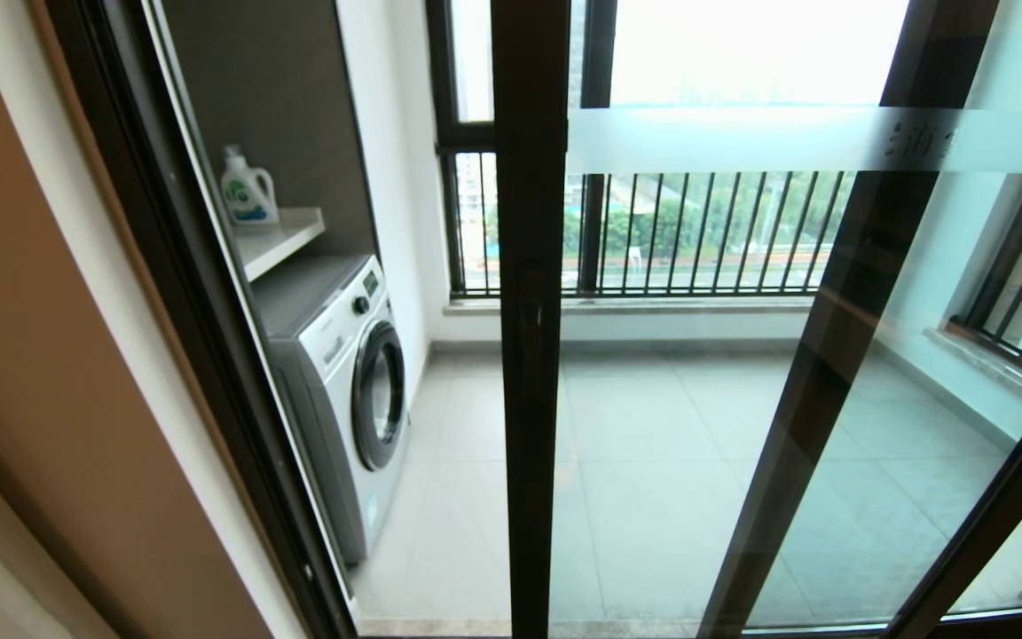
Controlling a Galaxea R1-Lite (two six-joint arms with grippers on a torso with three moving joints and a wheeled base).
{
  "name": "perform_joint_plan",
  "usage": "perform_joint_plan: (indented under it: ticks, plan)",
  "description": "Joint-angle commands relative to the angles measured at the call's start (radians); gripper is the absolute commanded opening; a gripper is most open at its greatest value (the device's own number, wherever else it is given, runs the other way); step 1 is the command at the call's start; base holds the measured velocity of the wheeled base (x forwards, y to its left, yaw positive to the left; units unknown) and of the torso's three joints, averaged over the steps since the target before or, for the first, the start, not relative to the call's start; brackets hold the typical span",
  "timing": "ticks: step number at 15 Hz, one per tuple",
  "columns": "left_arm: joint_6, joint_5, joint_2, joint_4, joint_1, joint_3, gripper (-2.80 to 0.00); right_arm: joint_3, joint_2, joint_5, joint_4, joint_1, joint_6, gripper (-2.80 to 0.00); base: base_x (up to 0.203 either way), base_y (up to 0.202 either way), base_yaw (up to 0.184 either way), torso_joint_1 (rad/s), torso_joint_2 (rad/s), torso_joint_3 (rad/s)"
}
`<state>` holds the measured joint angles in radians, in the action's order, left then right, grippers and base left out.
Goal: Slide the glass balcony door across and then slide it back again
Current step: Close the slid door
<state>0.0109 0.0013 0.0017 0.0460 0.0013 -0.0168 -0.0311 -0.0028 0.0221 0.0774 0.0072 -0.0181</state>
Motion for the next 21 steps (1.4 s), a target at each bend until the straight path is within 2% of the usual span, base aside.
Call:
perform_joint_plan:
  ticks: [1, 13, 16, 19, 21]
  plan:
    - [0.000, 0.000, 0.001, 0.000, 0.000, 0.000, -2.80, 0.000, 0.001, 0.001, 0.002, 0.000, 0.001, -2.80, 0.000, 0.000, 0.000, 0.000, 0.00, 0.000]
    - [0.000, 0.000, 0.000, 0.000, 0.000, 0.000, -2.80, 0.000, 0.001, 0.001, 0.002, 0.000, 0.001, -2.80, 0.000, 0.000, 0.000, 0.000, 0.00, 0.000]
    - [0.061, -0.009, 0.001, 0.000, 0.000, -0.005, -2.80, 0.000, 0.001, 0.001, 0.002, 0.000, 0.001, -2.80, 0.000, 0.000, 0.000, 0.000, 0.00, 0.000]
    - [0.059, -0.022, 0.017, 0.013, 0.000, -0.131, -2.80, 0.000, 0.001, 0.001, 0.002, 0.000, 0.001, -2.80, 0.000, 0.000, 0.000, 0.000, 0.00, 0.000]
    - [0.059, -0.043, 0.129, 0.020, 0.001, -0.247, -2.80, 0.000, 0.001, 0.001, 0.002, 0.000, 0.001, -2.80, 0.000, 0.000, 0.000, 0.000, 0.00, 0.000]
